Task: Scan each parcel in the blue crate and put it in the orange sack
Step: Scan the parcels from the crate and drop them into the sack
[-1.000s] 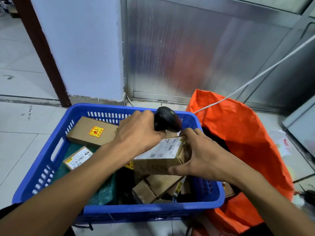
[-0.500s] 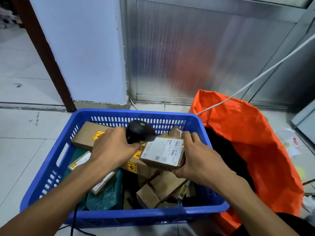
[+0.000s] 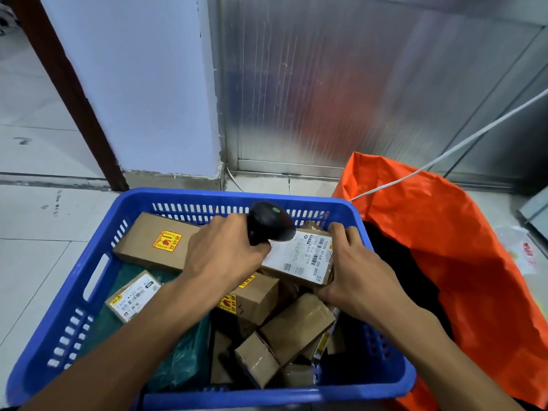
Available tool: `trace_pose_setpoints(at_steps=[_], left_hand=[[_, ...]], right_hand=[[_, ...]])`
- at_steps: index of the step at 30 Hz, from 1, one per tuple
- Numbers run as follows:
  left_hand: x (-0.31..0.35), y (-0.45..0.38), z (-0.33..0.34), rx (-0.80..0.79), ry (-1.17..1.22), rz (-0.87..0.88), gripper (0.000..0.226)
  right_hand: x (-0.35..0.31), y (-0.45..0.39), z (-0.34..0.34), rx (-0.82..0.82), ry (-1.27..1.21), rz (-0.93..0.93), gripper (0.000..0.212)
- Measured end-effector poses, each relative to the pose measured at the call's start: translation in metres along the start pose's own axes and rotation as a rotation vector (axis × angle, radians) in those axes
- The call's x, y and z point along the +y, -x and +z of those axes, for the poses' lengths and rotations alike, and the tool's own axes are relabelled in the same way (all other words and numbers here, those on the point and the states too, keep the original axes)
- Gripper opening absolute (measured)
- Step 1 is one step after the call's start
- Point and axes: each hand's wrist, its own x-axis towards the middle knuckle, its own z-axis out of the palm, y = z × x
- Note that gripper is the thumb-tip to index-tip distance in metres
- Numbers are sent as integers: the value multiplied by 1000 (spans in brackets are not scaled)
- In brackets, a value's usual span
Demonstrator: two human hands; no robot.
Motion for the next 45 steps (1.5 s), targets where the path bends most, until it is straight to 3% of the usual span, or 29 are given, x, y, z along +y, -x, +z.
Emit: trace_pose_setpoints(at_steps=[4,13,19,28,37,45], left_hand=[[-12,-2,11,2,33,-29,19],[-37,10,-5,-80,227,-172,20],[-63,48,-14,-75,250,-244,22],[-45,58,-38,-48,178,-115,17],[-34,52,-35,-24,206,-45,26],[-26,49,-17,-3,273,11,39]], right_hand=[[26,-1,5,12,2,59,81],[38,-2,1,9,-95,98,101],[24,6,7,-13,-90,89,96],[6,14,27,-10,-126,19,97],[12,15,42,151,-212,-50,102],[16,13,43,158,-234,-73,97]])
